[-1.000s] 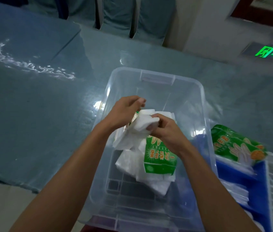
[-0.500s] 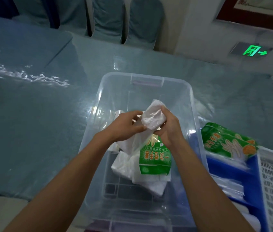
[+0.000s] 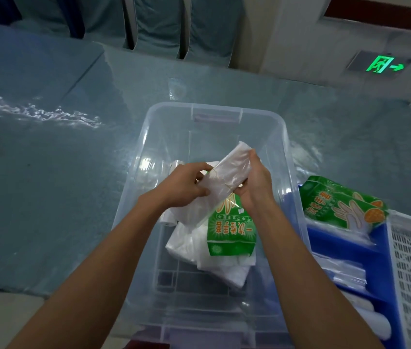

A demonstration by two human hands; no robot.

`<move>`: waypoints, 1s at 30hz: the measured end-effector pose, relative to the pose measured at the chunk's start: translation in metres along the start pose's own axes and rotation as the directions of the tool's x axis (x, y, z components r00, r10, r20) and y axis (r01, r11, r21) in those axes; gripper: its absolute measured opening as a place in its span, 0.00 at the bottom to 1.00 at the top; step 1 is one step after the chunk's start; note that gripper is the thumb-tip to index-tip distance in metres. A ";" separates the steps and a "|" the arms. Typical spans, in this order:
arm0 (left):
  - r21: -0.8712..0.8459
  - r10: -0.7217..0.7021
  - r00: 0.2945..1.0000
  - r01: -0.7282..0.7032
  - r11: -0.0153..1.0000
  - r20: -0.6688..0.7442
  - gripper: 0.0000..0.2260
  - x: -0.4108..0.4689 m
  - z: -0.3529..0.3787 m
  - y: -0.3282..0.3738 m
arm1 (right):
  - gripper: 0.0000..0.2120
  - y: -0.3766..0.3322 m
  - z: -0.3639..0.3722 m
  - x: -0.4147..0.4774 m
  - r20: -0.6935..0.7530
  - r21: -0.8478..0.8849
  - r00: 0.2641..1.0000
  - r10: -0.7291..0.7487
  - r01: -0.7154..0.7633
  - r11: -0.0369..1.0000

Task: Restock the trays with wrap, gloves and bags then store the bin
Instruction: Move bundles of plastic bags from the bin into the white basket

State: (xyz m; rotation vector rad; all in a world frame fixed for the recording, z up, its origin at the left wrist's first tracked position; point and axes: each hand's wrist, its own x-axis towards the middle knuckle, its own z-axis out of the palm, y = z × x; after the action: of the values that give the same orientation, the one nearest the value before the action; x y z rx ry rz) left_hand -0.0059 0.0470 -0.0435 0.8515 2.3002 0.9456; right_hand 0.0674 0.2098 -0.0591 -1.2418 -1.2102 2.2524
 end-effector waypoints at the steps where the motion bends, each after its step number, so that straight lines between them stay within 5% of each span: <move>1: -0.023 0.000 1.000 0.000 1.000 0.006 0.20 0.000 -0.002 -0.001 | 0.19 -0.001 -0.001 0.001 -0.002 -0.006 1.000 -0.008 0.008 1.000; 5: -0.050 -0.013 1.000 0.015 0.999 0.027 0.17 0.000 -0.007 -0.006 | 0.14 0.000 -0.003 0.001 0.004 -0.081 0.998 -0.055 0.055 0.995; 10: 0.041 -0.049 0.995 0.053 0.998 -0.089 0.13 0.002 -0.016 -0.011 | 0.19 0.009 -0.003 0.000 -0.002 -0.124 0.997 -0.081 0.080 0.989; 13: 0.056 -0.074 0.983 0.085 0.995 -0.169 0.13 0.003 -0.019 -0.015 | 0.15 0.028 -0.002 -0.006 -0.001 -0.319 0.997 -0.078 0.073 0.945; 15: 0.067 -0.080 0.977 0.095 0.993 -0.197 0.12 0.003 -0.019 -0.017 | 0.11 0.049 0.000 -0.010 0.132 -0.640 0.972 -0.196 0.235 0.732; 17: 0.076 -0.088 0.975 0.105 0.992 -0.202 0.12 0.004 -0.019 -0.017 | 0.08 0.074 0.000 -0.017 0.426 -0.817 0.883 -0.196 0.468 0.336; 20: 0.096 -0.098 0.976 0.118 0.988 -0.196 0.14 0.004 -0.020 -0.017 | 0.09 0.113 -0.002 -0.024 0.779 -0.623 0.627 0.014 0.776 -0.101; 22: 0.102 -0.103 0.977 0.124 0.987 -0.185 0.15 0.003 -0.020 -0.016 | 0.16 0.130 0.002 -0.026 0.797 -0.542 0.582 0.164 0.808 -0.233; 24: 0.112 -0.104 0.979 0.125 0.986 -0.178 0.16 0.003 -0.022 -0.016 | 0.20 0.138 0.010 -0.024 0.698 -0.540 0.652 0.296 0.751 -0.379; 30: 0.127 -0.095 0.980 0.119 0.985 -0.177 0.16 0.003 -0.025 -0.016 | 0.21 0.144 0.022 -0.012 0.588 -0.503 0.739 0.329 0.653 -0.566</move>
State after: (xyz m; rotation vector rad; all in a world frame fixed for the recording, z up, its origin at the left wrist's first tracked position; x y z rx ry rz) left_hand -0.0294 0.0297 -0.0406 0.7165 2.5544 0.8504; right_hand 0.0760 0.1044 -0.1599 0.1175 -3.6727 0.0681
